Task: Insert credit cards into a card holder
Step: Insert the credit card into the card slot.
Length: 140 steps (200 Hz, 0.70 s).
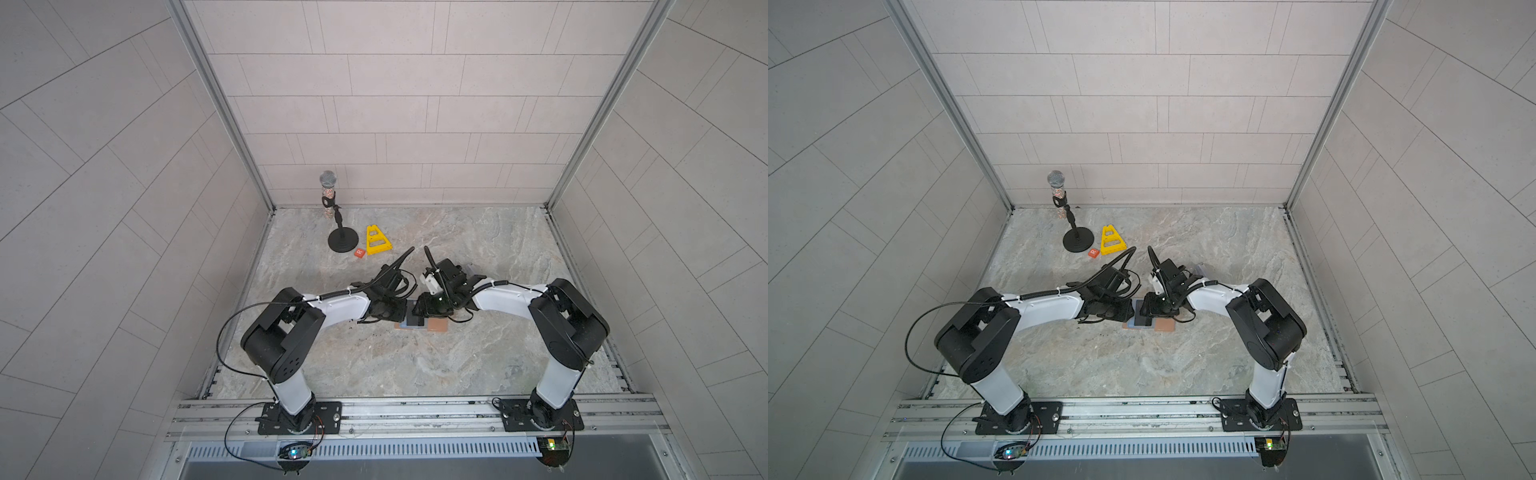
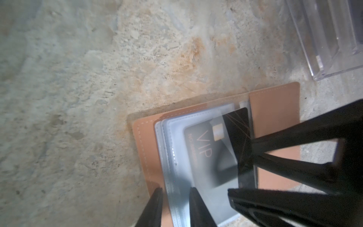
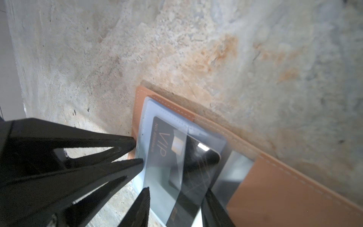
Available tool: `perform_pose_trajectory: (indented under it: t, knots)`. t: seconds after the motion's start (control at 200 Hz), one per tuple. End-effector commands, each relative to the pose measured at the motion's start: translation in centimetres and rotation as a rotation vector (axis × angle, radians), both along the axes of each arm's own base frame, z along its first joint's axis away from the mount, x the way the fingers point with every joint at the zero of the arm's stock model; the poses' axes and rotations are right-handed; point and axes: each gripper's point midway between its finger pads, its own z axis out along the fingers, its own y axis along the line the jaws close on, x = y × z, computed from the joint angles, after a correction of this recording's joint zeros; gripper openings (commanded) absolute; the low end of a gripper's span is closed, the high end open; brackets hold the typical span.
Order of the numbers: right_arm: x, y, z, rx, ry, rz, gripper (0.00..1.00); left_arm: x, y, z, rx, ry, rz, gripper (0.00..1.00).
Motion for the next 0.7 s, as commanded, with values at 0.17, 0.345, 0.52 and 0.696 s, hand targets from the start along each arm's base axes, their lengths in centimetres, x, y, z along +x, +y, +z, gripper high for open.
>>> perform_pose_trajectory:
  t: [0.17,0.345,0.52,0.696]
  knots:
    - [0.4,-1.1,2.2,-0.065,-0.071,-0.003,0.46,-1.3,1.4,-1.4,0.053,0.047,0.010,0.30]
    - [0.6,-2.8,1.9,-0.160,-0.091,-0.024,0.36,-1.3,1.4,-1.3,0.053,0.046,0.011,0.30]
    - [0.5,-3.9,1.1,-0.229,-0.083,-0.023,0.26,-1.3,1.5,-1.3,0.054,0.046,0.010,0.29]
    - [0.2,-3.6,0.2,-0.244,-0.059,-0.003,0.23,-1.2,1.4,-1.3,0.053,0.047,0.010,0.29]
